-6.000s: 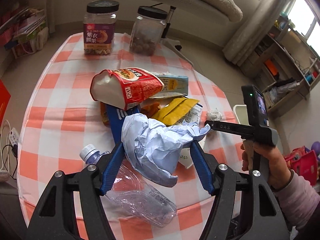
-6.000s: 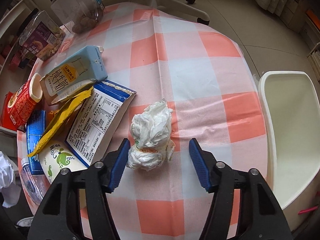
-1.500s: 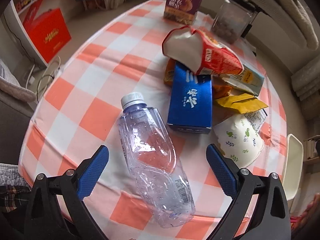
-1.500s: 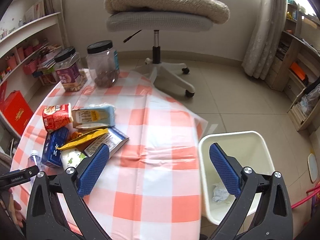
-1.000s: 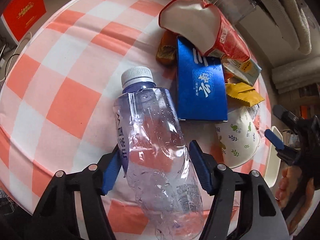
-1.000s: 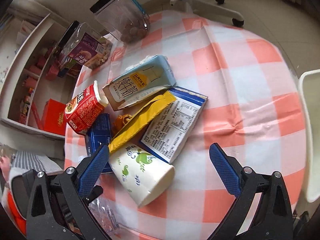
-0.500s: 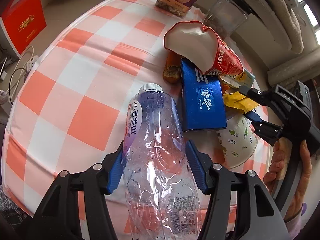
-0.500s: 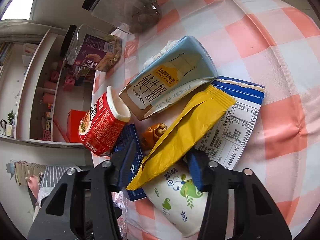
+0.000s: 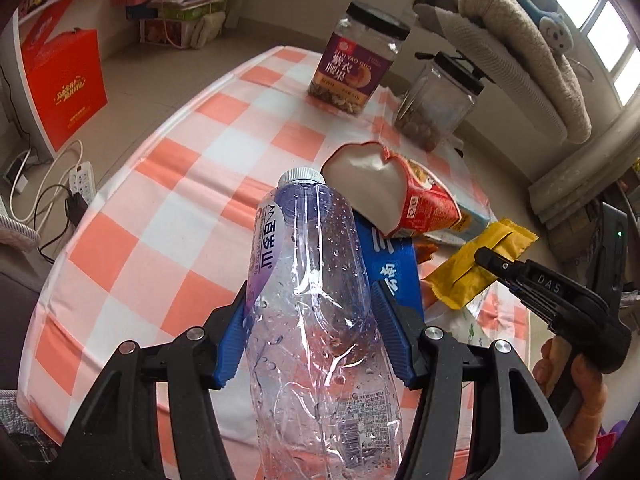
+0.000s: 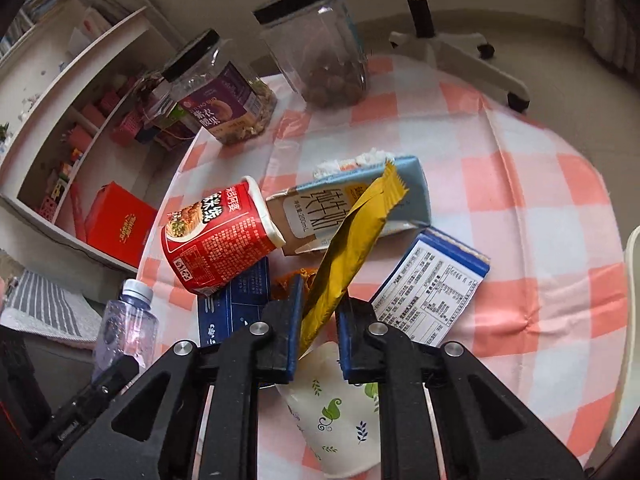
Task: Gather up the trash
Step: 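Grasp plastic water bottle with left tool while right tool reaches yellow wrapper, then grasp the yellow wrapper with the right tool and lift it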
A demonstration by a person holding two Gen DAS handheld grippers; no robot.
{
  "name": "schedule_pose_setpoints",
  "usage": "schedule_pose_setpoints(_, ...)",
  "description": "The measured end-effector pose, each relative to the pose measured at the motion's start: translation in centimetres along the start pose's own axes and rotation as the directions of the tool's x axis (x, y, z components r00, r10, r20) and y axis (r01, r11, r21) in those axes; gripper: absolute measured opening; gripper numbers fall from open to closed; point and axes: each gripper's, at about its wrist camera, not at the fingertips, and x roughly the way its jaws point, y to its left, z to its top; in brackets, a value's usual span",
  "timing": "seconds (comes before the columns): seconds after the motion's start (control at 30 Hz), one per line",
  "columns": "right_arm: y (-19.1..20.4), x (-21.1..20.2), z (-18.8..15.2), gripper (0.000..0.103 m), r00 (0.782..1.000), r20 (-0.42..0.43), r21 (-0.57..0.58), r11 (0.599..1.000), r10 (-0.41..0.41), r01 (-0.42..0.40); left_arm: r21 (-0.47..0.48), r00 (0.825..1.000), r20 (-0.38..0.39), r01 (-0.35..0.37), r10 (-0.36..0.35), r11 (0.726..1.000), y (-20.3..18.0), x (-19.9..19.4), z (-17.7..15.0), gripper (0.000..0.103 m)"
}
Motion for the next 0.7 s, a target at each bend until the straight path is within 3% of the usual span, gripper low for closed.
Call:
schedule_pose_setpoints(0.27,0.2,-3.4,-0.1,0.013,0.995,0.096,-0.098,0.994,-0.030,0.039,0.037,0.995,0.095,0.004,-0.008,0.999,-1.7,-1.3,0.5,0.058)
schedule_pose_setpoints(0.37,-1.2,-3.0,-0.3,0.015,0.998,0.055,-0.008,1.000,0.019,-0.019,0.036,0.996,0.087,0.020,-0.023,0.999,-2.1,-1.3,0.3,0.058)
schedule_pose_setpoints(0.4,-1.8,-2.7,-0.5,0.023,0.998,0.031,0.048,0.998,0.046,-0.048,0.034,0.996,0.083,0.024,-0.027,0.999,-2.1,-1.2,0.2,0.058)
schedule_pose_setpoints(0.5,-3.9,-0.9,-0.7,0.069,0.992,-0.032,0.220,0.969,0.125,-0.115,0.035,0.997,0.074,0.029,-0.032,0.999,-1.9,-1.0,0.1,0.058)
schedule_pose_setpoints(0.53,-4.5,-0.5,-0.8,0.075,0.990,-0.044,0.271,0.956,0.132,-0.115,0.034,0.997,0.072,0.029,-0.032,0.999,-1.8,-1.0,0.0,0.058)
schedule_pose_setpoints(0.7,-5.9,1.9,-1.6,0.076,0.982,-0.089,0.423,0.899,0.165,-0.113,0.006,0.998,0.049,0.045,-0.045,0.999,-0.7,-0.7,0.1,0.058)
